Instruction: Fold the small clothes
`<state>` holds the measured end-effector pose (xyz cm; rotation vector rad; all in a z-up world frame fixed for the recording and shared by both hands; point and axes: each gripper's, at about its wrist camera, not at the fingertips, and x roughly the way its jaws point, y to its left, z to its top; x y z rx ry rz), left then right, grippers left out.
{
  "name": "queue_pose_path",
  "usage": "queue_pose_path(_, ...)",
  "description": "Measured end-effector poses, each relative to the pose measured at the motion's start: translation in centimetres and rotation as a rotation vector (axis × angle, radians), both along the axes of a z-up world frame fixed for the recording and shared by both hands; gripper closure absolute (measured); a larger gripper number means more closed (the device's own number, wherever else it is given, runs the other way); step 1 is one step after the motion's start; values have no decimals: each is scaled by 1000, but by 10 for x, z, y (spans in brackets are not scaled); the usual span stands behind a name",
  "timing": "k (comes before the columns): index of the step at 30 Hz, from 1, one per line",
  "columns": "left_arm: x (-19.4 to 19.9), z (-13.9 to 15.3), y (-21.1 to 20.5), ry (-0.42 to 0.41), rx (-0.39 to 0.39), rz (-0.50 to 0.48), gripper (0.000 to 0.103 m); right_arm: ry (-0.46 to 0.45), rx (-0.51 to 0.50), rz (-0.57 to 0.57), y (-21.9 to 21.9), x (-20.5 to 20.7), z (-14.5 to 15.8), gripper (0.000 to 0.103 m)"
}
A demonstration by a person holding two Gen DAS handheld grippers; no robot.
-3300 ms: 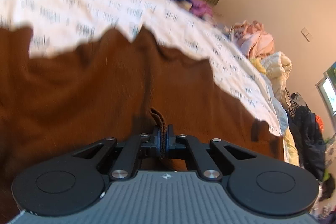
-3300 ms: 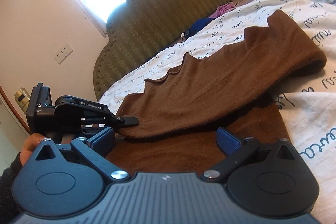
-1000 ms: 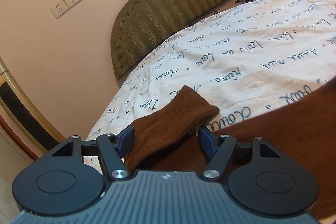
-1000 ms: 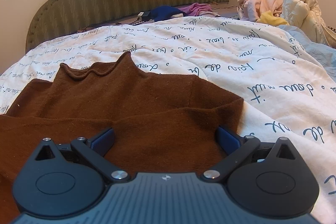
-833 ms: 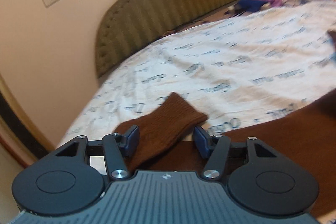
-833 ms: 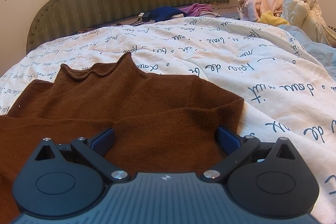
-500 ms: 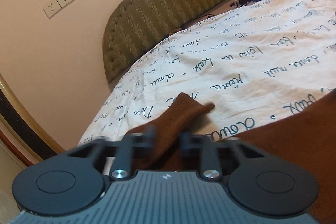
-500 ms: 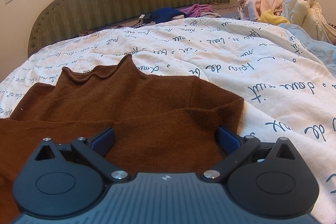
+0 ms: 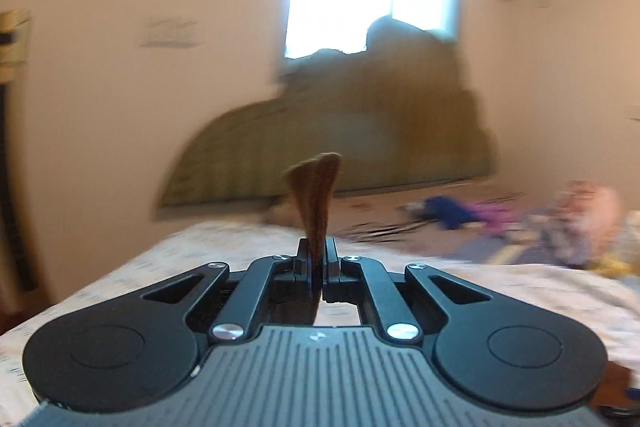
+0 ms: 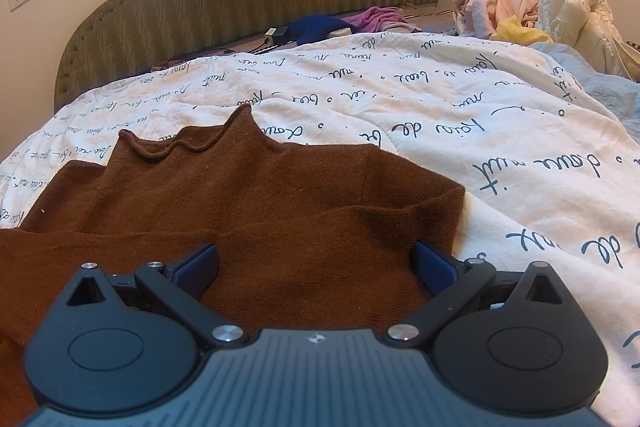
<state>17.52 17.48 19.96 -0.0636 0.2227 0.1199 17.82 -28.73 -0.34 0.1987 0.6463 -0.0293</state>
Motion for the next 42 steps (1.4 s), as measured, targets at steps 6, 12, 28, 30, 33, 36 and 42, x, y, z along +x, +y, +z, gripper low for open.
queue_pose_path(6, -13, -71, -165, 151, 85, -404, 95, -18, 56, -6, -7, -3, 0, 0)
queue_pose_path(12, 16, -171, -227, 504, 24, -548, 80, -45, 140, -10, -20, -8, 0, 0)
queue_pose_path(28, -97, -162, -35, 180, -207, -63, 14, 104, 530, 201, -5, -19, 43, 0)
queue_pose_path(30, -102, -174, -11, 166, -349, -18, 13, 216, 598, 243, 10, -12, 34, 0)
queue_pose_path(33, -108, -182, 17, 125, -500, 16, 13, 283, 525, 212, 24, -3, 27, 18)
queue_pose_path(36, -109, -183, 30, 111, -571, 42, 10, 295, 586, 221, 29, -2, 26, 53)
queue_pose_path(42, -105, -184, 30, 133, -574, 23, 9, 331, 551, 226, 47, 1, 20, 95)
